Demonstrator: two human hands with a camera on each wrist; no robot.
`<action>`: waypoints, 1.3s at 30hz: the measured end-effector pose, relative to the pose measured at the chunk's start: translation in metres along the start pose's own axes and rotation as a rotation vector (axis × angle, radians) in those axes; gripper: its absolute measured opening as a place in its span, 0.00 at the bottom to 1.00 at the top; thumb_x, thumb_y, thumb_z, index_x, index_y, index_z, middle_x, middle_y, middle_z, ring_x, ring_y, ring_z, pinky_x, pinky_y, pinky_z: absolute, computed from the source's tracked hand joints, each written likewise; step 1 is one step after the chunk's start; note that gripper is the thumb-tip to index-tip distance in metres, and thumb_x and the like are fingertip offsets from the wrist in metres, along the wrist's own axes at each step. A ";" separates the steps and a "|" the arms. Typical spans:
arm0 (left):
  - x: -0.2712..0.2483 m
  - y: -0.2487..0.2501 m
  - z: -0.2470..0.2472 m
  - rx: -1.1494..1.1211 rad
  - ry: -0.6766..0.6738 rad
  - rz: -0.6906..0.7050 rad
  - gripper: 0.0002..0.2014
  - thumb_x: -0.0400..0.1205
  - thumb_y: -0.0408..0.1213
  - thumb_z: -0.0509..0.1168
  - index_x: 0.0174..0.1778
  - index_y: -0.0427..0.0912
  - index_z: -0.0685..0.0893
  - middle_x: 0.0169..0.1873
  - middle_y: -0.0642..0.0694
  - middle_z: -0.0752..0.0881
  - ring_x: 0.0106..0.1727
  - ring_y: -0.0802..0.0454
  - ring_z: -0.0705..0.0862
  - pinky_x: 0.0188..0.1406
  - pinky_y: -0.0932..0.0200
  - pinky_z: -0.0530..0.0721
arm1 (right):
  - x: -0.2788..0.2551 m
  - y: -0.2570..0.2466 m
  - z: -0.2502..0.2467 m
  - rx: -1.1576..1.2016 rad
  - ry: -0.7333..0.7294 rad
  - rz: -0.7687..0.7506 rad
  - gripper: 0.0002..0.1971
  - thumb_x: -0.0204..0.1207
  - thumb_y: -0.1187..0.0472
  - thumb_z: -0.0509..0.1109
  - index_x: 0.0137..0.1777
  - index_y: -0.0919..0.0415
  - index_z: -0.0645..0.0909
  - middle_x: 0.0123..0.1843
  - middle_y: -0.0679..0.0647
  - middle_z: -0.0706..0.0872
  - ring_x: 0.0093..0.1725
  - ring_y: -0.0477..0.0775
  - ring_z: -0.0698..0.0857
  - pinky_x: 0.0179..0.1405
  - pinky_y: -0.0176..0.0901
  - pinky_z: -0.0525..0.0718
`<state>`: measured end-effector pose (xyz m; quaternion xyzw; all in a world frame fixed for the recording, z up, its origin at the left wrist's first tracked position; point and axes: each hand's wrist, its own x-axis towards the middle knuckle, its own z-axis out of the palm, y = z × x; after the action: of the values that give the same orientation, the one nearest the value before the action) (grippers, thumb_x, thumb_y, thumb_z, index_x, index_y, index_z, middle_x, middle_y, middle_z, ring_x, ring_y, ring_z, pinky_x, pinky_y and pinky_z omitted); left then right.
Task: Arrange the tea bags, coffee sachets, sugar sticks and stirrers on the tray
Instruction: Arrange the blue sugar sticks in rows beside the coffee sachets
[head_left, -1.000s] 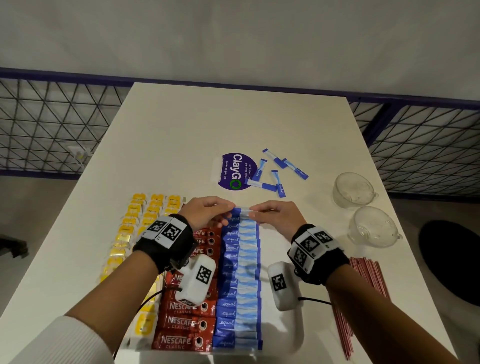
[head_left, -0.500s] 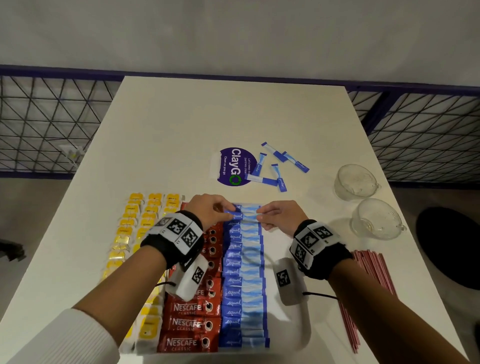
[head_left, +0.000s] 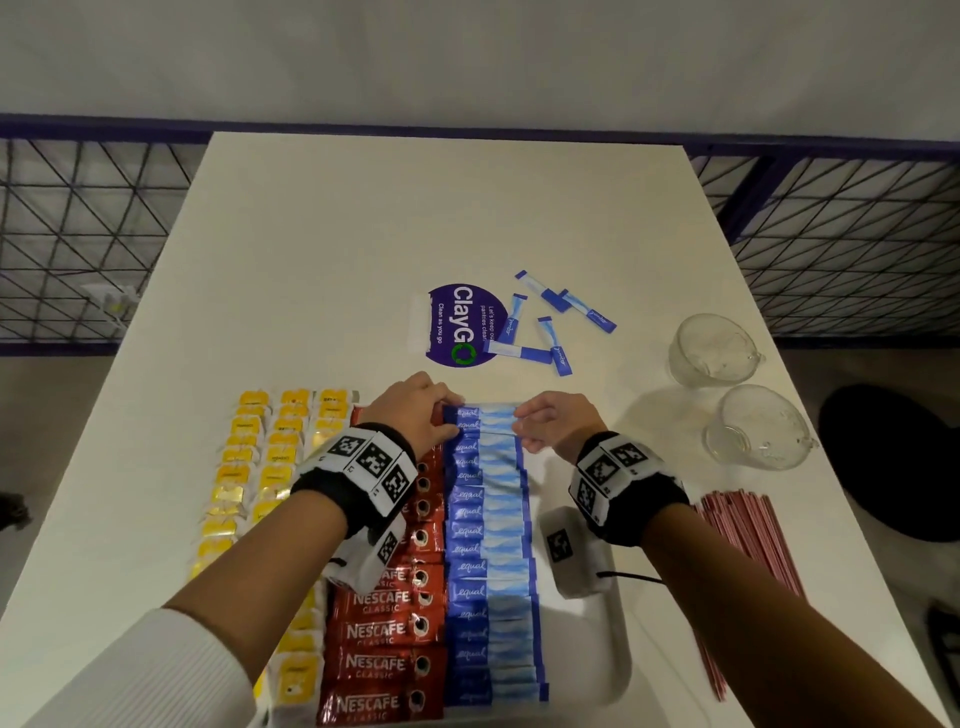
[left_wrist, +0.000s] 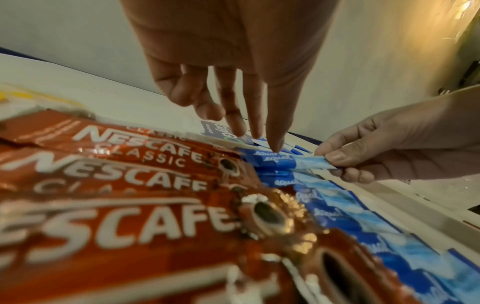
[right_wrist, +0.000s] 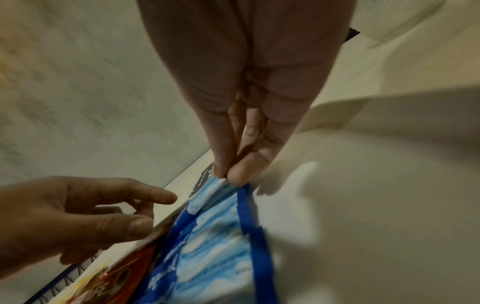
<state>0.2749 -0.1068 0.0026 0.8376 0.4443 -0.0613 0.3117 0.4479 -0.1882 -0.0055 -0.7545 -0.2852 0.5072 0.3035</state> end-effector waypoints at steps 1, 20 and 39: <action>0.001 0.000 0.000 0.017 -0.002 0.000 0.20 0.80 0.44 0.66 0.68 0.50 0.77 0.60 0.46 0.76 0.65 0.49 0.75 0.67 0.57 0.72 | 0.001 0.000 0.000 -0.020 0.001 0.001 0.04 0.73 0.70 0.72 0.45 0.64 0.80 0.24 0.48 0.83 0.17 0.37 0.78 0.25 0.25 0.80; 0.005 0.007 -0.006 -0.042 0.063 -0.004 0.07 0.79 0.43 0.67 0.51 0.47 0.83 0.46 0.50 0.79 0.54 0.51 0.78 0.59 0.53 0.77 | 0.005 -0.009 -0.014 -0.170 0.060 -0.048 0.09 0.73 0.58 0.73 0.37 0.55 0.76 0.33 0.51 0.82 0.31 0.48 0.80 0.39 0.39 0.82; 0.105 0.064 -0.031 0.403 -0.201 0.095 0.22 0.82 0.42 0.63 0.73 0.47 0.70 0.68 0.44 0.68 0.68 0.42 0.72 0.63 0.49 0.75 | 0.083 -0.048 -0.058 -0.763 0.217 0.130 0.15 0.76 0.51 0.68 0.39 0.65 0.75 0.36 0.55 0.79 0.33 0.52 0.77 0.24 0.37 0.71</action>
<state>0.3827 -0.0407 0.0175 0.8926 0.3498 -0.2174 0.1833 0.5232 -0.1059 -0.0014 -0.8787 -0.3708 0.3004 -0.0030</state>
